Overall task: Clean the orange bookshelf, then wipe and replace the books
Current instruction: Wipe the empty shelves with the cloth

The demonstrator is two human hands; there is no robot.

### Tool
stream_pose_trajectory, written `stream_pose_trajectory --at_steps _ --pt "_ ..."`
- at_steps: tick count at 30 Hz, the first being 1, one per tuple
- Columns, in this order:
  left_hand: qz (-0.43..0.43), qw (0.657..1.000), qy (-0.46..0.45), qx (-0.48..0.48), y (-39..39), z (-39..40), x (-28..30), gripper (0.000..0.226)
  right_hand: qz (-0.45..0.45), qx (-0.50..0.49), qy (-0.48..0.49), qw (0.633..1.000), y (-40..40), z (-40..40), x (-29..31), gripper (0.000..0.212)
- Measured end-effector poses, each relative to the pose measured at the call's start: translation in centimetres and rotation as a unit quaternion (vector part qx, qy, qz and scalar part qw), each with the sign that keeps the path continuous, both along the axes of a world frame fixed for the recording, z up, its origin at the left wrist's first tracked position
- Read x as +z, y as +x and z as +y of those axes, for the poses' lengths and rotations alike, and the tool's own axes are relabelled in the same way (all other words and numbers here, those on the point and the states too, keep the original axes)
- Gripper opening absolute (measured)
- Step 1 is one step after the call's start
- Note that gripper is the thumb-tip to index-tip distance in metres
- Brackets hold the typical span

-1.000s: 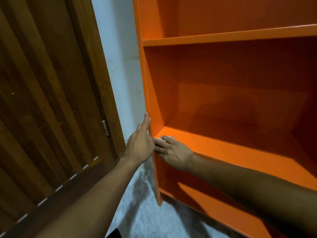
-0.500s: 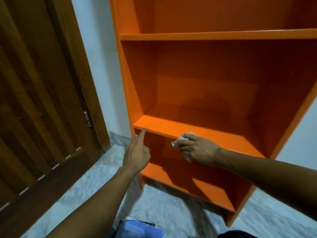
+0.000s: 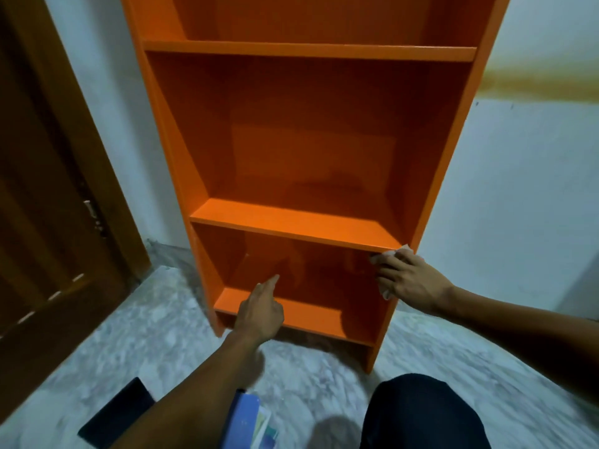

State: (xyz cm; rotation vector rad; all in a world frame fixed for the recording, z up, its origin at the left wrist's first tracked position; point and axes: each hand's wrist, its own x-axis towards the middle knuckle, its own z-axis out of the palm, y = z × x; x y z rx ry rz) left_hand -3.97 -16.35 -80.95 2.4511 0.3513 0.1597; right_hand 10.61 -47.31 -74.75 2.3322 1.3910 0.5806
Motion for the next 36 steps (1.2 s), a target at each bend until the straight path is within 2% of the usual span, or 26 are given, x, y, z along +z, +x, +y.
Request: stream_pose_trajectory --at_steps 1,3,5,7,9,11,15,17,18,20,22,23,25,28,30,32,36 --pt "0.008 1.000 -0.001 -0.003 0.0 -0.4 -0.6 0.063 -0.042 0.004 -0.005 0.999 0.0 -0.5 -0.8 0.034" --pt "0.013 1.000 0.005 -0.009 0.0 -1.0 -1.9 0.062 -0.038 0.013 -0.028 0.999 -1.1 -1.1 -2.3 0.038" --pt "0.024 0.999 -0.018 -0.014 -0.1 -1.1 -3.7 0.060 0.012 -0.013 -0.015 1.000 -2.1 -0.3 -4.2 0.040" --pt "0.041 0.998 -0.046 -0.019 -0.5 -1.1 -6.0 0.058 0.111 -0.065 0.057 0.990 -2.9 1.3 -7.3 0.037" --pt "0.052 0.997 -0.058 -0.013 -1.1 -1.2 -8.1 0.058 0.244 -0.147 0.137 0.949 -3.3 3.3 -10.6 0.039" --pt "0.056 0.997 -0.049 0.004 -1.4 -0.8 -9.9 0.057 0.348 -0.199 0.242 0.883 -3.2 5.2 -13.8 0.043" --pt "0.071 0.997 -0.038 0.010 -0.5 1.2 -12.9 0.057 0.415 -0.286 0.406 0.762 -1.4 8.2 -18.3 0.032" --pt "0.065 0.997 -0.029 -0.015 0.6 2.7 -14.7 0.071 0.406 -0.321 0.448 0.729 0.2 9.3 -19.4 0.032" --pt "0.062 0.998 -0.022 -0.023 1.2 3.5 -15.7 0.079 0.385 -0.336 0.459 0.727 1.1 9.7 -19.9 0.029" --pt "0.043 0.999 0.007 -0.021 2.9 4.8 -17.3 0.081 0.354 -0.361 0.464 0.728 3.0 10.1 -21.1 0.029" --pt "0.003 0.998 0.062 -0.027 4.6 5.9 -18.7 0.076 0.376 -0.384 0.425 0.728 4.5 10.3 -22.4 0.035" --pt "0.016 0.995 0.092 -0.028 5.4 6.4 -19.2 0.077 0.392 -0.387 0.392 0.736 5.0 10.5 -23.1 0.036" --pt "0.054 0.987 0.153 -0.014 6.5 7.4 -19.5 0.076 0.380 -0.387 0.332 0.772 5.5 11.0 -24.6 0.042" --pt "0.089 0.977 0.195 0.011 7.4 8.4 -20.0 0.072 0.292 -0.401 0.271 0.825 4.4 12.2 -26.2 0.051" --pt "0.098 0.972 0.215 0.017 7.5 9.0 -20.6 0.063 0.252 -0.342 0.253 0.869 2.7 12.8 -27.0 0.050" --pt "0.097 0.967 0.236 0.015 7.6 9.3 -20.9 0.061 0.254 -0.242 0.233 0.907 1.2 12.9 -27.7 0.049" --pt "0.091 0.966 0.243 0.012 8.1 9.0 -20.6 0.064 0.298 -0.073 0.231 0.923 -1.5 13.6 -27.5 0.051"
